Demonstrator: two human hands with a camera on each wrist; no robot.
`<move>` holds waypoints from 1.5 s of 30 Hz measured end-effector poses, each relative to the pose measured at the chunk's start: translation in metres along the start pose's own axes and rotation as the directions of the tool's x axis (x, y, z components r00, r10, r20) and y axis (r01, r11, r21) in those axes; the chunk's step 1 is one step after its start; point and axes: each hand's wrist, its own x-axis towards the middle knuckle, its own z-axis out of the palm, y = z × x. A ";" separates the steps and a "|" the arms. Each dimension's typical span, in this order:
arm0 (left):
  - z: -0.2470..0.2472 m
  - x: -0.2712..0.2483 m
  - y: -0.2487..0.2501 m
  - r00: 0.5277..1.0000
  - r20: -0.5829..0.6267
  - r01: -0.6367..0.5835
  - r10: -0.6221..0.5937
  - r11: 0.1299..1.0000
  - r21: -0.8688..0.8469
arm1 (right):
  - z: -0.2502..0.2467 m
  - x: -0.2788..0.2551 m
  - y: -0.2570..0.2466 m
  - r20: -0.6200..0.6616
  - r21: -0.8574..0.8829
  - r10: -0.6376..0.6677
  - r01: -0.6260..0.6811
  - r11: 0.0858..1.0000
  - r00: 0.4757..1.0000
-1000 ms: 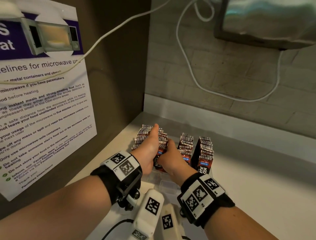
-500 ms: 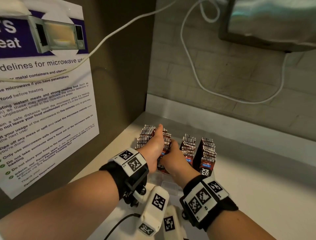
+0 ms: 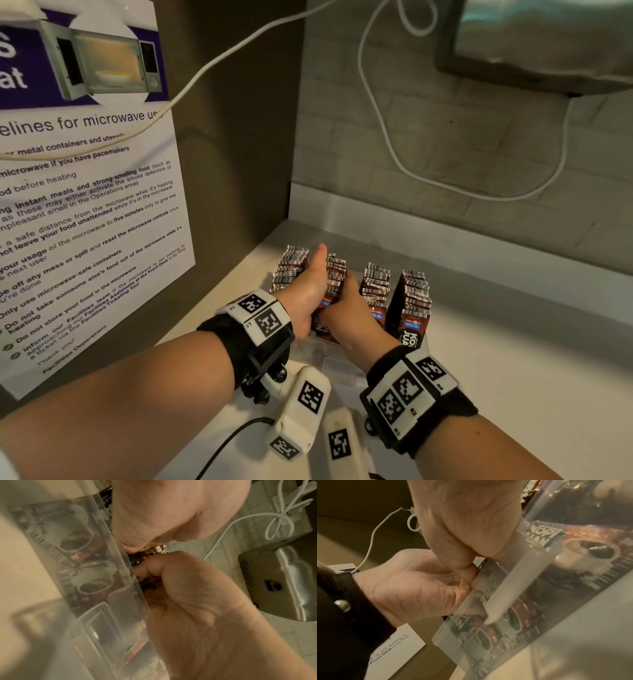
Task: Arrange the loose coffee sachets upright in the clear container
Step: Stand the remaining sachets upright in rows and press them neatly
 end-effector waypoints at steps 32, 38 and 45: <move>0.008 -0.020 0.002 1.000 0.008 -0.026 0.027 0.989 -0.146 | -0.008 0.000 -0.009 0.107 0.200 0.136 -0.155 0.967 0.985; 0.009 -0.024 0.004 1.000 -0.001 -0.027 0.027 0.992 -0.119 | -0.003 0.001 -0.009 0.102 0.261 0.137 -0.159 0.952 0.985; 0.010 -0.027 0.004 1.000 0.009 -0.025 0.026 0.994 -0.109 | -0.005 -0.002 -0.012 0.101 0.274 0.154 -0.176 0.945 0.983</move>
